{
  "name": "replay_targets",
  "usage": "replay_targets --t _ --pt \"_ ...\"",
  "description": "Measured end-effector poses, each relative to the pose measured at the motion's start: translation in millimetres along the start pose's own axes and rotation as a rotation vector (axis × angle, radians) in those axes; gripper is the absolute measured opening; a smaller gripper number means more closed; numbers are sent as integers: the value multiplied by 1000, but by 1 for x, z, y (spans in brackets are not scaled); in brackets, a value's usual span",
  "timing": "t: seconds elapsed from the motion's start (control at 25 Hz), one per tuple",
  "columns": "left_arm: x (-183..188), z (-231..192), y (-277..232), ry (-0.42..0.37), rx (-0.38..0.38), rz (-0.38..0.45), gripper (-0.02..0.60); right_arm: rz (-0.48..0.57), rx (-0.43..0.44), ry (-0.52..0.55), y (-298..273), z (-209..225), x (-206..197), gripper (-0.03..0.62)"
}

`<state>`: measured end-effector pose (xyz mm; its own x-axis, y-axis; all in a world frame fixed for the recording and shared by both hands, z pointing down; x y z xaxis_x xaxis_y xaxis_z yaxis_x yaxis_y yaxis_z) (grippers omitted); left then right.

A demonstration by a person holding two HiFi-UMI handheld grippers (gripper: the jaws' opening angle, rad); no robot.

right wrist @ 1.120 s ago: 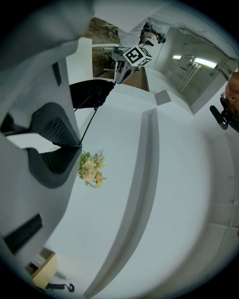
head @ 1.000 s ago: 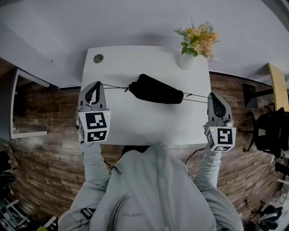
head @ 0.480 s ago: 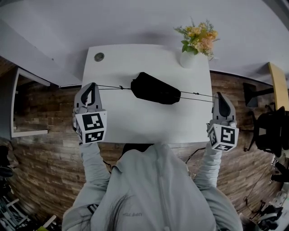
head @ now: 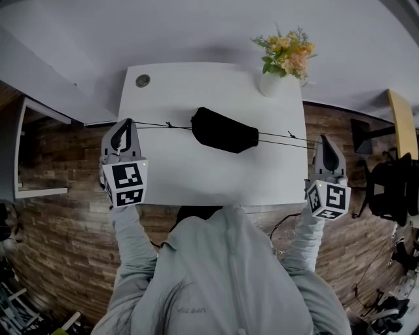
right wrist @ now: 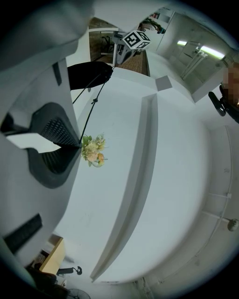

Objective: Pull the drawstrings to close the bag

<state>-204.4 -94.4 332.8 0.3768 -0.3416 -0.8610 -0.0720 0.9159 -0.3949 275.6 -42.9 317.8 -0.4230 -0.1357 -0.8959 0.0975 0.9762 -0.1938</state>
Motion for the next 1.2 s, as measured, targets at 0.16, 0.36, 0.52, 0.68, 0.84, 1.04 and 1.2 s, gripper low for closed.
replay_targets --t 0.16,0.36,0.52,0.68,0.84,1.04,1.2 --pt "-2 -3 3 2 4 4 25 0 -13 4 4 5 1 21" --pt "-5 -10 5 4 12 0 25 -5 -26 0 8 8 0 21" --pt "-5 -12 7 5 15 3 25 -6 -39 -8 12 13 -1 21" --pt "-8 -13 8 7 17 5 25 -13 -50 -3 17 17 -3 21" --pt "-15 -17 11 14 14 -10 25 -22 -54 4 20 15 -6 21" --pt "-20 -20 15 22 14 -17 25 -27 -64 7 23 13 -8 21" --pt "-24 -23 19 29 13 -15 25 -30 -64 7 26 12 -8 21"
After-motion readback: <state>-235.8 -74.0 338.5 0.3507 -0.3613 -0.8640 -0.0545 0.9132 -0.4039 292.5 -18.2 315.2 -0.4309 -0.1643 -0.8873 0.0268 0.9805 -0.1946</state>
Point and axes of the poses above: the fingertips, and each gripper's own axes: y backward along the fingers, z to its right, x out of its top, the point moved 5 cm from there along y, backward along the fingers, and after that the axes turned 9 degrees about y, right-handed, at the moved point
